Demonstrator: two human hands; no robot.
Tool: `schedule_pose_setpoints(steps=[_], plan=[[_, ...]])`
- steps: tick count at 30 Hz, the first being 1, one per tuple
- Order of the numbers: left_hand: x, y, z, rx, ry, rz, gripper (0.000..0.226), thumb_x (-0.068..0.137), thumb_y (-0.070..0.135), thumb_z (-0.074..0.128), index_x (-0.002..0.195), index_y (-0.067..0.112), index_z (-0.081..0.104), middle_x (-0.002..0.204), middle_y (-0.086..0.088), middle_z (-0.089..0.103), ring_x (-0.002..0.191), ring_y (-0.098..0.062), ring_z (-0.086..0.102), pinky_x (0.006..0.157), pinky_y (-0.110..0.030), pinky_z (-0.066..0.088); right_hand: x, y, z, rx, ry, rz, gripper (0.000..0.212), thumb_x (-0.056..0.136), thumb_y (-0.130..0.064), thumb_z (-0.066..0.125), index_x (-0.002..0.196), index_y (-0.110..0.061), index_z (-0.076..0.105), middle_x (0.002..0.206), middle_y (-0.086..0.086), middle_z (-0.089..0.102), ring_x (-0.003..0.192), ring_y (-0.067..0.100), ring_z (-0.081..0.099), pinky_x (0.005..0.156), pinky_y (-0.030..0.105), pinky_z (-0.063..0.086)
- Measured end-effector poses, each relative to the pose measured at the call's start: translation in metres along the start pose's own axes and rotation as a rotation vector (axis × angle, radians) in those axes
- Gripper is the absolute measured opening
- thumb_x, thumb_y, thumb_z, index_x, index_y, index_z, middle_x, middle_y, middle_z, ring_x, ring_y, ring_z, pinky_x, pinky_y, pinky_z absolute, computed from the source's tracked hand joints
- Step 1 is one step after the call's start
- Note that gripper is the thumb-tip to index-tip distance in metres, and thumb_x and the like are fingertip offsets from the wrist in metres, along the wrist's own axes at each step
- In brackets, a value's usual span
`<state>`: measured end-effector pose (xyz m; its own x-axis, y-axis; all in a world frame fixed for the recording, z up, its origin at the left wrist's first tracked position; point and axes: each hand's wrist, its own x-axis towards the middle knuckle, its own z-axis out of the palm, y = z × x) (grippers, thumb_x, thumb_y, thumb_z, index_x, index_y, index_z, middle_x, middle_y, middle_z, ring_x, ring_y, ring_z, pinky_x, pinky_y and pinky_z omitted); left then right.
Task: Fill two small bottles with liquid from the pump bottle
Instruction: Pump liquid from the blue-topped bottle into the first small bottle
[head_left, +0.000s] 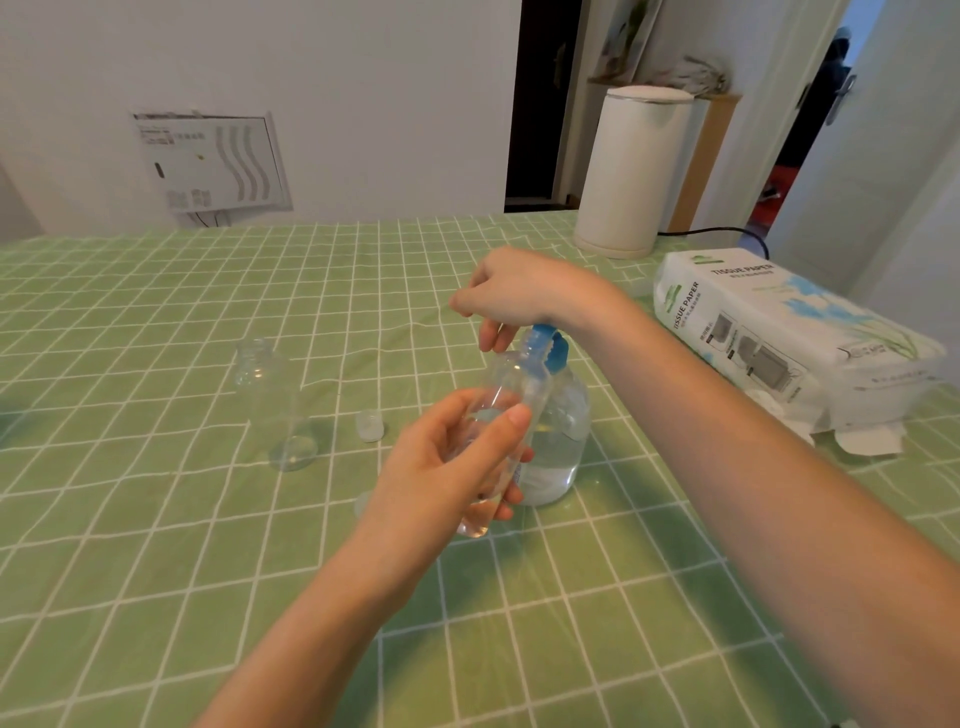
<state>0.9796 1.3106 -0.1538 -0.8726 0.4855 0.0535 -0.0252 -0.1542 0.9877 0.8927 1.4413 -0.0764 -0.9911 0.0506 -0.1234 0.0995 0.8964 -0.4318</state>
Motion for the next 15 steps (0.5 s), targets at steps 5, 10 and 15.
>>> schedule_pose_setpoints(steps=[5, 10, 15], plan=[[0.001, -0.001, -0.001, 0.002, 0.0, -0.005, 0.036, 0.064, 0.044, 0.064, 0.094, 0.025, 0.067, 0.07, 0.0, 0.068, 0.051, -0.011, 0.059, 0.044, -0.017, 0.045, 0.001, 0.001, 0.001, -0.004, 0.021, -0.011, 0.032, 0.094, -0.029, 0.047, 0.112, -0.007, 0.061, 0.092, 0.007, 0.073, 0.092, 0.025, 0.07, 0.075, 0.029, 0.05], [0.002, -0.001, -0.003, 0.008, -0.007, 0.003, 0.034, 0.065, 0.044, 0.064, 0.094, 0.027, 0.067, 0.071, 0.001, 0.069, 0.052, -0.01, 0.059, 0.047, -0.018, 0.047, 0.001, -0.001, -0.001, -0.005, 0.042, -0.028, 0.034, 0.095, -0.027, 0.047, 0.115, -0.004, 0.062, 0.091, 0.008, 0.074, 0.09, 0.026, 0.07, 0.071, 0.029, 0.049], [0.001, 0.002, -0.002, 0.002, -0.009, 0.017, 0.041, 0.065, 0.044, 0.063, 0.1, 0.022, 0.066, 0.071, 0.001, 0.068, 0.052, -0.01, 0.059, 0.047, -0.018, 0.047, 0.001, -0.004, -0.009, 0.017, 0.091, -0.051, 0.033, 0.094, -0.023, 0.046, 0.116, -0.003, 0.061, 0.084, 0.007, 0.075, 0.093, 0.026, 0.071, 0.086, 0.035, 0.053]])
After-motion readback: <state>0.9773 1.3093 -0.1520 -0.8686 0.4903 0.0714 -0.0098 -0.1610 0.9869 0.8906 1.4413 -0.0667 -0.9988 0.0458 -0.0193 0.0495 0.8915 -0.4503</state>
